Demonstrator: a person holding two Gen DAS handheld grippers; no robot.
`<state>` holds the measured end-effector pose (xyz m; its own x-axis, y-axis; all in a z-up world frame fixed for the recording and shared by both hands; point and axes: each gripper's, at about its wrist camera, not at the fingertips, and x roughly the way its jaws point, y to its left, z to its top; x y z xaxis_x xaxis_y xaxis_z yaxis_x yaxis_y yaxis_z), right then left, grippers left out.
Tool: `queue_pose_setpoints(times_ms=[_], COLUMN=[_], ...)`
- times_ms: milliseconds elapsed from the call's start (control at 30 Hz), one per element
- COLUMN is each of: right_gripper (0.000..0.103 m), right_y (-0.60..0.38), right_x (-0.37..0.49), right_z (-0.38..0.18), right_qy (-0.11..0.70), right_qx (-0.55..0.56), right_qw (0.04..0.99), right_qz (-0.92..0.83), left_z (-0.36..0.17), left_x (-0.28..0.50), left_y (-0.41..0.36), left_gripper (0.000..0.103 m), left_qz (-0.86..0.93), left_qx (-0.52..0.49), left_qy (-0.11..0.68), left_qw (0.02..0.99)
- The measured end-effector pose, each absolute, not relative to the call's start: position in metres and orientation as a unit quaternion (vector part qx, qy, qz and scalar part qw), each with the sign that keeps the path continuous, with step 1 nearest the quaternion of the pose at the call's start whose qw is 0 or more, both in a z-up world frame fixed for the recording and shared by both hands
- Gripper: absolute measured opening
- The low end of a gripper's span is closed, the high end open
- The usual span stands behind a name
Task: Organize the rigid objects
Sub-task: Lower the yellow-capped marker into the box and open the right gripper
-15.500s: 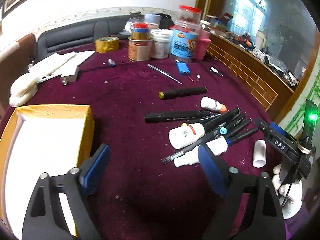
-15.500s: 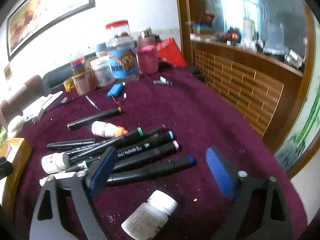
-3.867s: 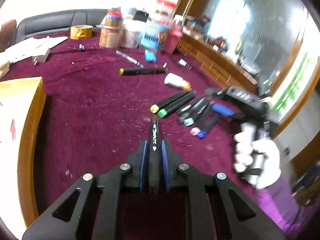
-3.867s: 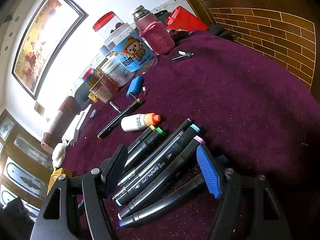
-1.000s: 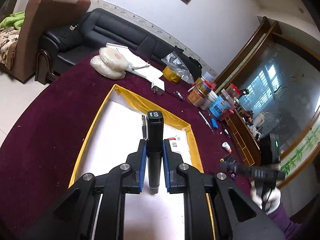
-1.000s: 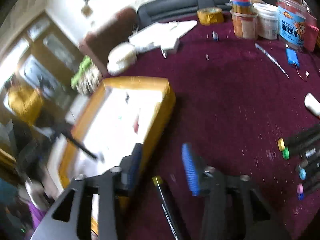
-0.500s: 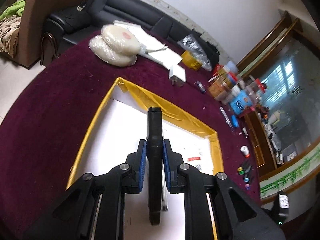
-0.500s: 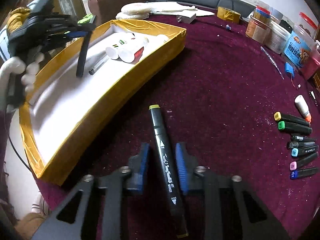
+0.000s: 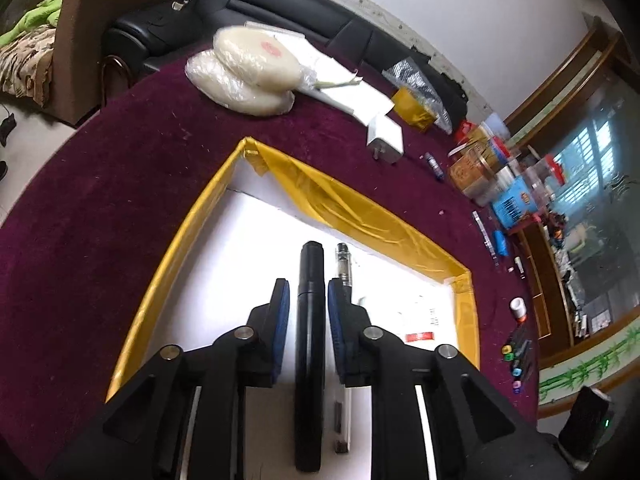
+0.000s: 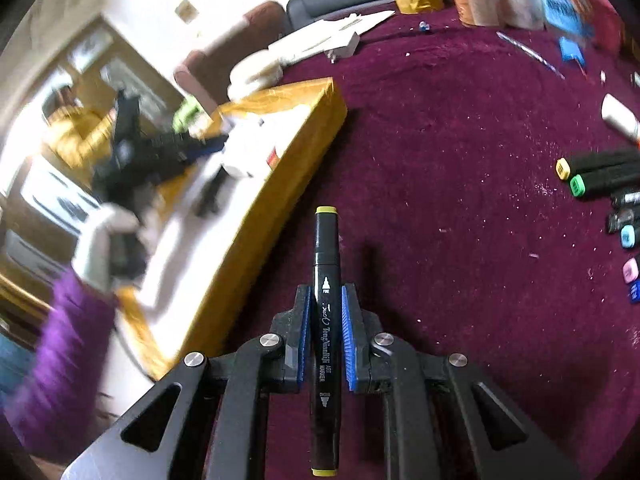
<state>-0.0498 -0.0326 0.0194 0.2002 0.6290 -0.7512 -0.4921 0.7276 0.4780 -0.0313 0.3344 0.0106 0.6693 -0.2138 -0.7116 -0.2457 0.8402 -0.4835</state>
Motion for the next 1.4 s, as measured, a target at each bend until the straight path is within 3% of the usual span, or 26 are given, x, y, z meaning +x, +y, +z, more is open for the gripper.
queue_pose_setpoints(times_ms=[167, 333, 433, 833, 933, 1400], right_gripper=[0.013, 0.013, 0.013, 0.014, 0.014, 0.015], right_y=[-0.036, 0.001, 0.049, 0.191, 0.201, 0.202], right_x=[-0.037, -0.021, -0.012, 0.023, 0.027, 0.01], right_z=[0.045, 0.062, 0.06, 0.024, 0.016, 0.024], right_qy=[0.509, 0.517, 0.53, 0.586, 0.591, 0.567], right_qx=[0.132, 0.167, 0.171, 0.17, 0.163, 0.103], right_qw=[0.752, 0.722, 0.704, 0.685, 0.695, 0.743], right_qz=[0.397, 0.429, 0.44, 0.397, 0.375, 0.34], left_z=[0.03, 0.043, 0.048, 0.056, 0.053, 0.034], left_x=[-0.065, -0.108, -0.135, -0.213, -0.223, -0.239], left_y=[0.344, 0.345, 0.342, 0.339, 0.344, 0.365], left_gripper=[0.03, 0.032, 0.046, 0.054, 0.061, 0.065], left_qz=[0.006, 0.004, 0.011, 0.025, 0.032, 0.066], left_qx=[-0.304, -0.316, -0.321, -0.327, -0.331, -0.354], left_qy=[0.374, 0.345, 0.324, 0.255, 0.25, 0.256], left_qw=[0.876, 0.884, 0.89, 0.91, 0.909, 0.897])
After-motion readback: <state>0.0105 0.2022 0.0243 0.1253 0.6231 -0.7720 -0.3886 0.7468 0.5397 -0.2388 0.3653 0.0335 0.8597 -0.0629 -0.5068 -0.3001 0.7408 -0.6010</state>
